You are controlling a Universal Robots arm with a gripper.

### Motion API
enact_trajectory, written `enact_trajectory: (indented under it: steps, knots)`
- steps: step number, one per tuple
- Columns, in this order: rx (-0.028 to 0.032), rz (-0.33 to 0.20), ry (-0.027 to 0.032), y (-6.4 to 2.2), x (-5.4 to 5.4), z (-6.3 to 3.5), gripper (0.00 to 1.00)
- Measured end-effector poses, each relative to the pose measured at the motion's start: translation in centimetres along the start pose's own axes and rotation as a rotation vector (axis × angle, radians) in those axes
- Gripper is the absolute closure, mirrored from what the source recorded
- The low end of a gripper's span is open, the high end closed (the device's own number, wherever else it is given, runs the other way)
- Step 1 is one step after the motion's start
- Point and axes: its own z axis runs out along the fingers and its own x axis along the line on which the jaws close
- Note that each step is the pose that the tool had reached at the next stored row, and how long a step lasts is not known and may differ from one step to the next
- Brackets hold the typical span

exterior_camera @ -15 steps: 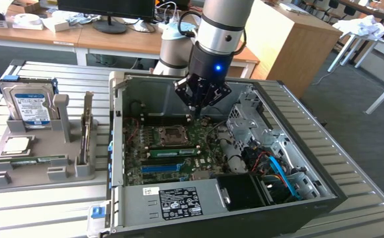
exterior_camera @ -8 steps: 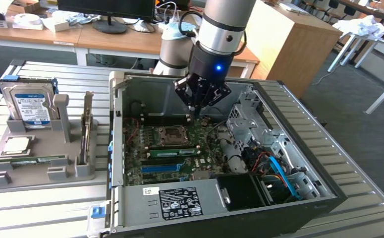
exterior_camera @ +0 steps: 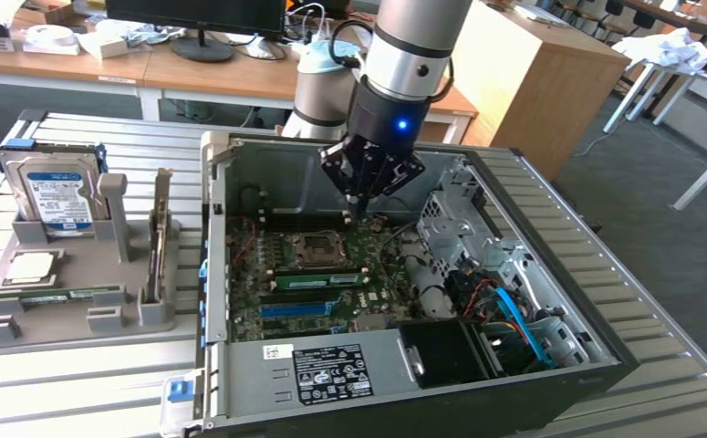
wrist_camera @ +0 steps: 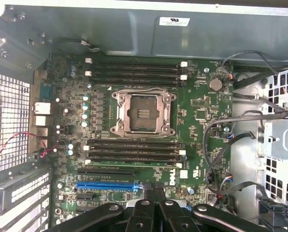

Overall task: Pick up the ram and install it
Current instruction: 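Press down the ram until it locks into place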

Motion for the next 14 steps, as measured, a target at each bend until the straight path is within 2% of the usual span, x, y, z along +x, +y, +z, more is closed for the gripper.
enact_trajectory:
  steps: [7,14]
  knots:
    - [0.0,0.0,-0.0002,0.01,1.06,0.0,0.9]
    - [0.0001,0.0,-0.0002,0.01,1.11,0.0,0.9]
